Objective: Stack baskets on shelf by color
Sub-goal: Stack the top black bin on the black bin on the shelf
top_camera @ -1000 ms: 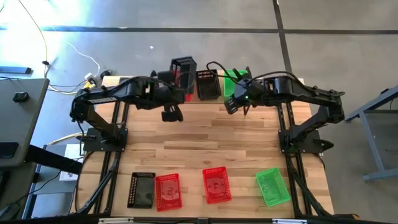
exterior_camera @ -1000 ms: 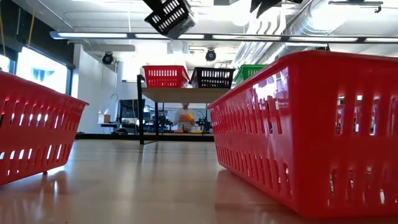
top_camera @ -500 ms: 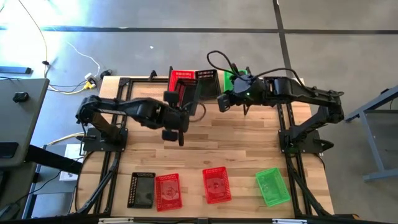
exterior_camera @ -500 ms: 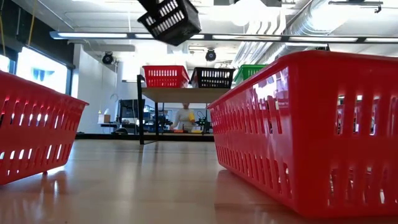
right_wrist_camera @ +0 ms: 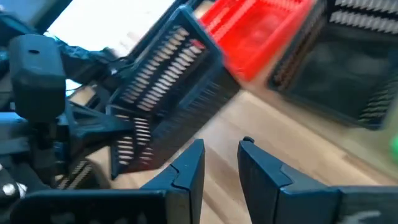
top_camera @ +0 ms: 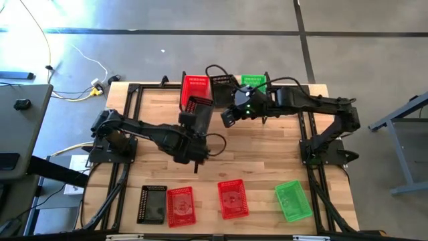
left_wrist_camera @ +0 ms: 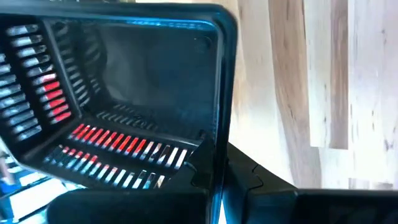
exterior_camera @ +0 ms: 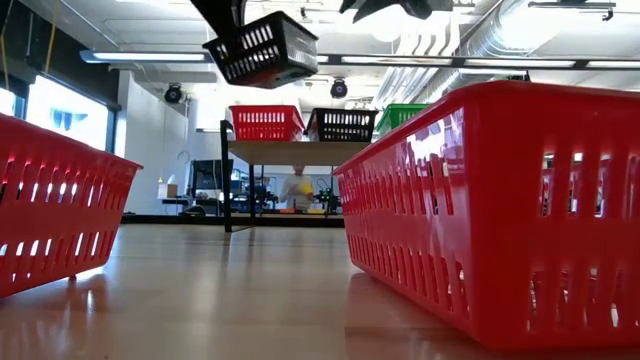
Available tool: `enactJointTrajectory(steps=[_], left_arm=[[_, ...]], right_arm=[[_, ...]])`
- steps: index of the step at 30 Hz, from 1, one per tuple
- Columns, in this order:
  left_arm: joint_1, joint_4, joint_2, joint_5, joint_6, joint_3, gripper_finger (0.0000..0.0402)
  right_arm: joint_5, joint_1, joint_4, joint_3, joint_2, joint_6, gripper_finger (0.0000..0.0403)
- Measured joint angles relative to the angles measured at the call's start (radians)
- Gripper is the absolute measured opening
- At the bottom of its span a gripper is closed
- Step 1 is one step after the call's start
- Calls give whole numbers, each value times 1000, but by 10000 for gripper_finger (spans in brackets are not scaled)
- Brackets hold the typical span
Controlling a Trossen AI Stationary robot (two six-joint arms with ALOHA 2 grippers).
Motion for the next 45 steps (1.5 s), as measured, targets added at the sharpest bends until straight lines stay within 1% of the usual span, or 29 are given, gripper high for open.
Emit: enactJointTrajectory(steps=[6, 8, 12, 19, 25, 31, 38, 40, 45], left_arm=[[-35, -1, 21, -36, 8, 0, 1], [-41, 0, 30, -39, 2, 0, 1], [-40, 0, 43, -40, -1, 0, 1], [-37, 3, 63, -39, 5, -1, 1], [-37, 13, 64, -68, 17, 0, 1], [-38, 29, 64, -113, 61, 0, 1], [-38, 29, 64, -124, 116, 0, 1], [-39, 28, 64, -132, 134, 0, 1], [-39, 25, 64, -137, 139, 0, 1]], right_arm=[[-110, 0, 73, 0, 37, -3, 83], [-130, 0, 75, 0, 39, 0, 83], [-122, 0, 76, 0, 35, 26, 83], [-145, -25, 71, 0, 32, 91, 83], [-160, -43, 50, 0, 36, 132, 83], [-192, -42, 51, 0, 62, 158, 83], [-207, -42, 57, 0, 105, 162, 83], [-206, -43, 55, 0, 118, 184, 83], [-219, -55, 51, 0, 141, 188, 83]])
